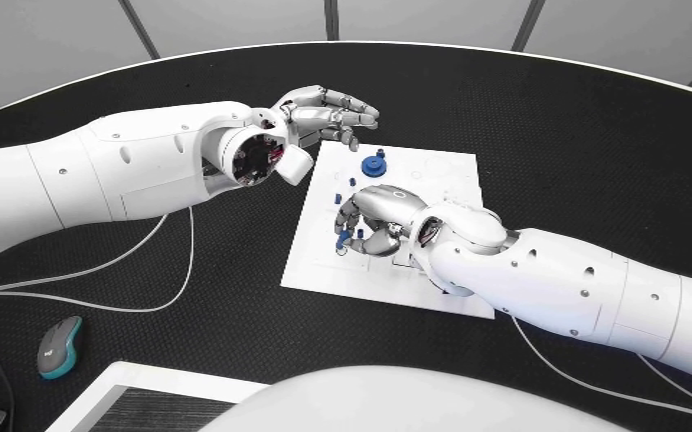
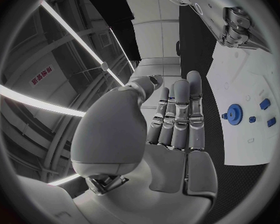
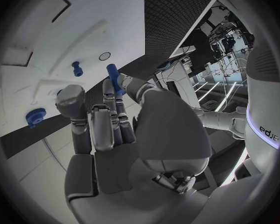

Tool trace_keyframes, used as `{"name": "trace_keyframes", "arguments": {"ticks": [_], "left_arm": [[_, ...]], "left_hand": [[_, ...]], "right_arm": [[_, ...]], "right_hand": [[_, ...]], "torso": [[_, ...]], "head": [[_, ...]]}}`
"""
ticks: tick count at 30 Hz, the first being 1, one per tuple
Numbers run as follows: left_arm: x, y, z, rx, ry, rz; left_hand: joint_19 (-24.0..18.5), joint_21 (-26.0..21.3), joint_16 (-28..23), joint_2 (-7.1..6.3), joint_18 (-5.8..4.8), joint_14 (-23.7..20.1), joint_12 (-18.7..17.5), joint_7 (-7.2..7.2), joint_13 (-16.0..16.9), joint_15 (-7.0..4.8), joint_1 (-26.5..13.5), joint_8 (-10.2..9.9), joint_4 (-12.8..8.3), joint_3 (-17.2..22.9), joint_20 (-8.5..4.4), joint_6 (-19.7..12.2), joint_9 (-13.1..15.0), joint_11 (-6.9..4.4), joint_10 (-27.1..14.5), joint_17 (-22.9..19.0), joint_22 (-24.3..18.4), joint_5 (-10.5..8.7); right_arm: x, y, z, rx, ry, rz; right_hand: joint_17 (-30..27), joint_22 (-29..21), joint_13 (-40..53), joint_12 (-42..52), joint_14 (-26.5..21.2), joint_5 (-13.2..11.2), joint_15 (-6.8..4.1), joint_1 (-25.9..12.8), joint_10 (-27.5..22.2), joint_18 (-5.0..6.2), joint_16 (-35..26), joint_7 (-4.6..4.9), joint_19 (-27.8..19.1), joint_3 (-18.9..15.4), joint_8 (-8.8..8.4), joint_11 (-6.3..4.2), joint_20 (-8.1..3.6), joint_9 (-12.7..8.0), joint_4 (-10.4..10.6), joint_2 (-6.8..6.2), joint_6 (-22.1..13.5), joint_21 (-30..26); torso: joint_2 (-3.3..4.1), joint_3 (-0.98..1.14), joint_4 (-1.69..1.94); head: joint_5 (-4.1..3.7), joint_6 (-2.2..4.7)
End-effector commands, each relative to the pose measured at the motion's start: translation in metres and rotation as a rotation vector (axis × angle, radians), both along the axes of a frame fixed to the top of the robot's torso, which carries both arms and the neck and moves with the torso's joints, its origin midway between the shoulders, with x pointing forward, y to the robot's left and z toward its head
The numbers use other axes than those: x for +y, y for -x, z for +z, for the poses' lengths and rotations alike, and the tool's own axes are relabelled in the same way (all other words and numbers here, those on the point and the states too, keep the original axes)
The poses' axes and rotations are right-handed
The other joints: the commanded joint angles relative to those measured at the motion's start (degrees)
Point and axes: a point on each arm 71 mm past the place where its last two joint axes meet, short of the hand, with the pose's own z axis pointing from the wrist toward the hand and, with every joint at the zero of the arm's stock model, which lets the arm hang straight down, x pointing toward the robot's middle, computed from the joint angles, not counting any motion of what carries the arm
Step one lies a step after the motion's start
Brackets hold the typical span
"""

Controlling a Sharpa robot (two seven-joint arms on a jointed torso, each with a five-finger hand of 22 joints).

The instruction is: Assemble the parts on the task board

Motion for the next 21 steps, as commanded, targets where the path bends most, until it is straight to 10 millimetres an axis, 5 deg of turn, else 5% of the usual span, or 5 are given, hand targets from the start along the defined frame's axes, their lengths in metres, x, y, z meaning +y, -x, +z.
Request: {"name": "trace_keyframes", "arguments": {"ticks": [1,21], "left_arm": [[-0.0001,0.0001,0.0,0.0,0.0,0.0],[-0.0005,0.0006,0.0002,0.001,0.0,-0.001]], "left_hand": [[-0.09,-0.18,-0.16,0.31,0.49,-0.44,0.3,0.11,-0.06,0.1,0.27,0.27,-0.09,-0.36,0.13,-0.22,0.04,-0.14,-0.36,-0.07,-0.06,0.11],[-0.09,-0.18,-0.16,0.31,0.49,-0.44,0.3,0.11,-0.06,0.1,0.27,0.27,-0.09,-0.36,0.13,-0.22,0.04,-0.14,-0.36,-0.07,-0.06,0.11]], "right_arm": [[-0.0009,-0.0007,-0.0027,0.009,0.015,0.0],[-0.0001,-0.004,-0.0097,0.021,0.036,-0.009]], "right_hand": [[-0.01,-0.1,0.09,-0.31,2.73,0.47,-0.52,0.0,0.18,-0.42,0.09,0.21,-0.23,0.06,0.34,0.21,-0.21,1.4,-0.29,0.6,0.21,-0.52],[-0.03,-0.08,0.12,-0.35,2.73,0.51,-0.5,-0.02,0.16,-0.42,0.09,0.25,-0.23,0.07,0.34,0.24,-0.2,1.43,-0.3,0.63,0.15,-0.52]], "torso": [[-0.09,-0.02,-0.03],[-0.07,-0.01,-0.03]], "head": [[0.16,-0.26],[0.4,-0.68]]}}
